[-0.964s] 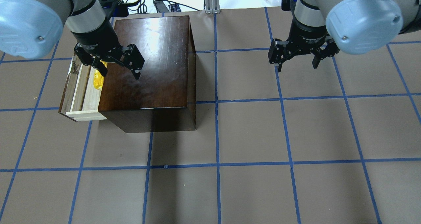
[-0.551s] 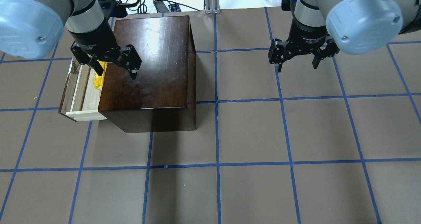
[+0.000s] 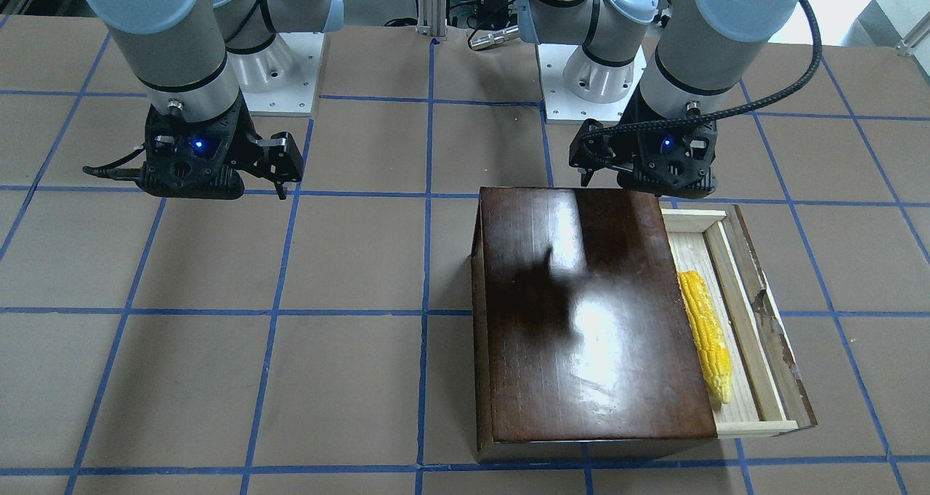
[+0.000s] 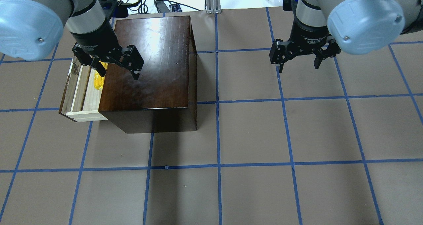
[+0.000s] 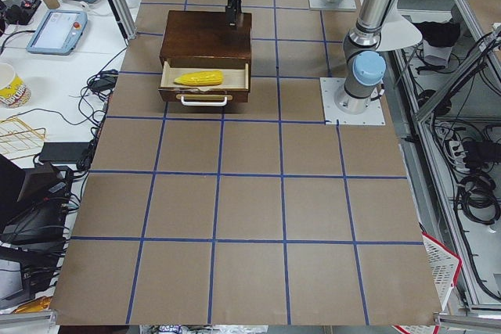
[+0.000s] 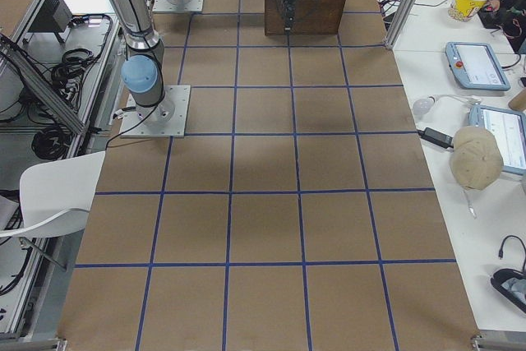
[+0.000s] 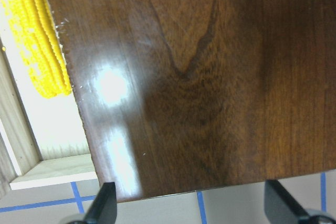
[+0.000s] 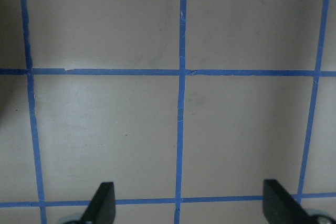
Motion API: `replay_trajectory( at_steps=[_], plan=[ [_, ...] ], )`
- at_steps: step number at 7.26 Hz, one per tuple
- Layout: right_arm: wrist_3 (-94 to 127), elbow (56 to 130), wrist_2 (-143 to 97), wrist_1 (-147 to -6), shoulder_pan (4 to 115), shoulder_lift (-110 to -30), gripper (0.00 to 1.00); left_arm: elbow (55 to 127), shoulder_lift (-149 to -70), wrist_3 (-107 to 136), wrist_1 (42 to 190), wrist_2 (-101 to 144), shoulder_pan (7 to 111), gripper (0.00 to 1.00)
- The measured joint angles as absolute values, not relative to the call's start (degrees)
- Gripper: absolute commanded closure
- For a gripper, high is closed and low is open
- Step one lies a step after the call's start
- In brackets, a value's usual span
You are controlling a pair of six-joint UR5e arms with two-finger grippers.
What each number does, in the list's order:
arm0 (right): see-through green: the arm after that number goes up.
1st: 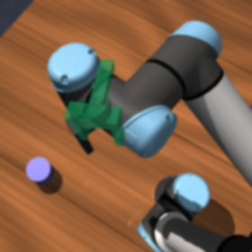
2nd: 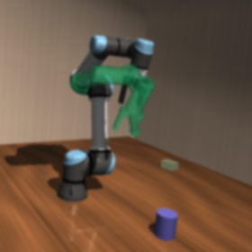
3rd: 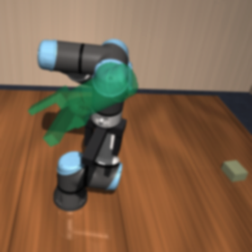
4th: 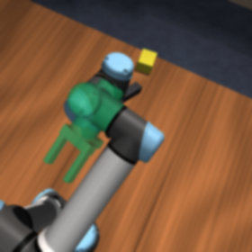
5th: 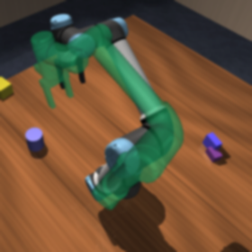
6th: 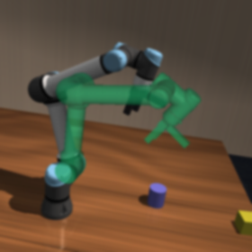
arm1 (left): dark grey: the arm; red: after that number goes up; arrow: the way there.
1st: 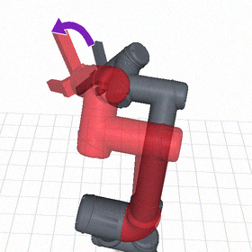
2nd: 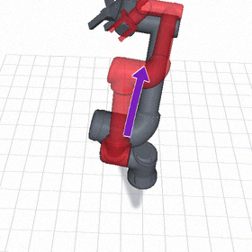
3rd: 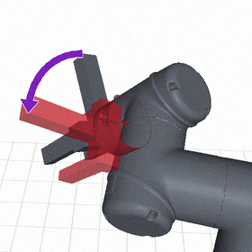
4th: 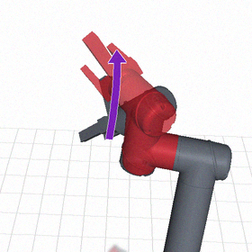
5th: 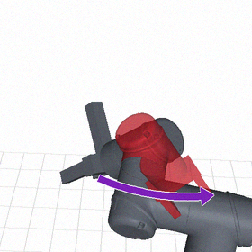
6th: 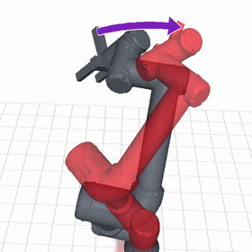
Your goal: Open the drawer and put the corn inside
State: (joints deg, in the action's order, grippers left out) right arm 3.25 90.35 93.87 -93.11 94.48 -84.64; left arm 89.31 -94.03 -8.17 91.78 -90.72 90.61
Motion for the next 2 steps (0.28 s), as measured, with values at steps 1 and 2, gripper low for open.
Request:
replay_trajectory(
  at_steps=[1,2],
  plan=[
    [3.25,90.35,93.87,-93.09,94.48,-84.64,0.00,89.35,-93.90,-8.17,91.80,-90.54,90.61,0.00],
    [3.25,90.35,93.87,-93.08,94.48,-84.64,0.00,89.40,-93.87,-8.19,91.78,-90.43,90.61,0.00]
  ],
)
